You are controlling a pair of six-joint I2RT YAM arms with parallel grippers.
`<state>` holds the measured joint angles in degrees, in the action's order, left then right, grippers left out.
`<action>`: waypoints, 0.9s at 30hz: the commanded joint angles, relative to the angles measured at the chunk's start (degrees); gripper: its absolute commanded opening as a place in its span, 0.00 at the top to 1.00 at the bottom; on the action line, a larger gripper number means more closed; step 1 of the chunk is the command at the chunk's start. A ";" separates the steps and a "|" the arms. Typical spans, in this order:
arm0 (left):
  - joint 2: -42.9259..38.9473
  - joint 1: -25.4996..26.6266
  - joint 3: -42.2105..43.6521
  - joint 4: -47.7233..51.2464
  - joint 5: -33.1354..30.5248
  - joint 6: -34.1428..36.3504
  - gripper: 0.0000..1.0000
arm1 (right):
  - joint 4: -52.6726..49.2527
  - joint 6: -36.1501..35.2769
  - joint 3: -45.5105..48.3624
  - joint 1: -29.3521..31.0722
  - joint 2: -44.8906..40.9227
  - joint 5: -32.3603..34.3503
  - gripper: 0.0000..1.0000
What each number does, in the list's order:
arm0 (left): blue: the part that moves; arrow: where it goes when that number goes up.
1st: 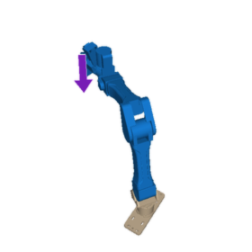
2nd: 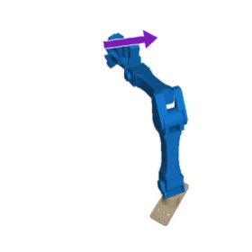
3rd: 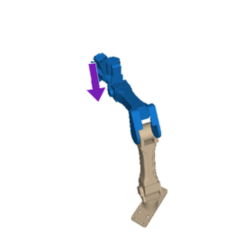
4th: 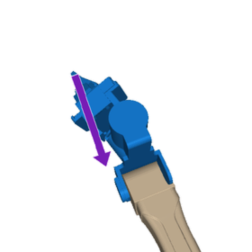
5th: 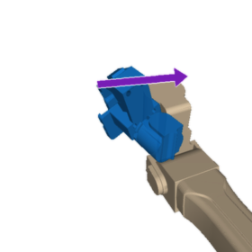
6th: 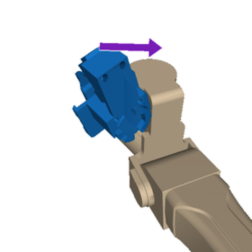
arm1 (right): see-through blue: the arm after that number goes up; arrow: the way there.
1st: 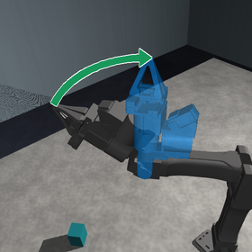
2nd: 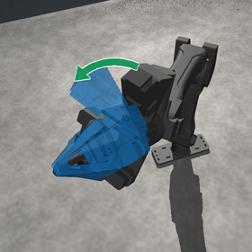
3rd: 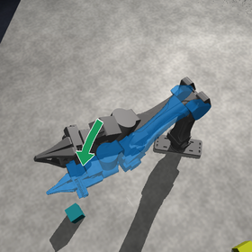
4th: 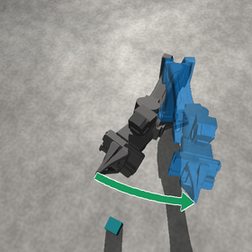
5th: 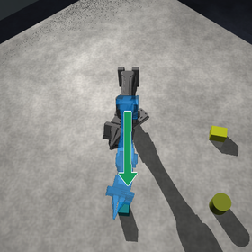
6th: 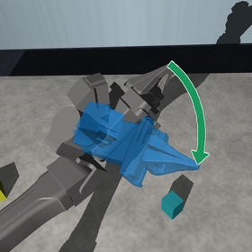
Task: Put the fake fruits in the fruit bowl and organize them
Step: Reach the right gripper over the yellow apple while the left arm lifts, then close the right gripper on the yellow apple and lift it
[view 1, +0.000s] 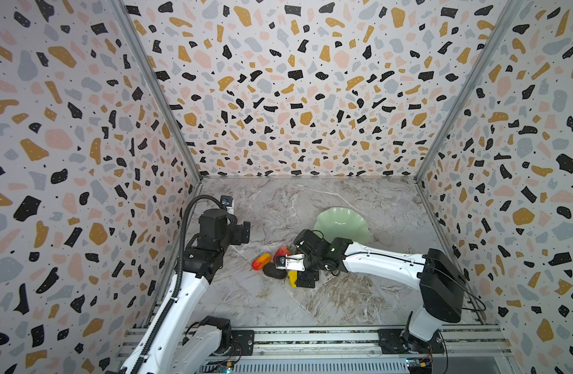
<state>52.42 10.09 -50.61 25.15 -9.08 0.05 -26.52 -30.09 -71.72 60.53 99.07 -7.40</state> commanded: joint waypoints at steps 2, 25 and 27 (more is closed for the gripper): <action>-0.25 -0.92 1.38 -3.76 2.67 0.54 0.01 | -5.09 -2.00 -3.73 0.38 2.88 -1.79 0.06; 0.35 -4.29 2.09 -5.19 6.13 -0.10 0.00 | -1.00 -3.77 -3.49 0.38 8.11 -2.37 0.34; 0.34 -4.29 2.18 -5.20 6.18 -0.13 0.00 | -0.55 -3.59 -3.00 0.38 6.98 -2.14 0.38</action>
<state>52.77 6.11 -49.10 22.09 -3.64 0.01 -27.73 -33.58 -74.26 60.66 108.81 -9.69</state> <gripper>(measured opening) 0.995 0.643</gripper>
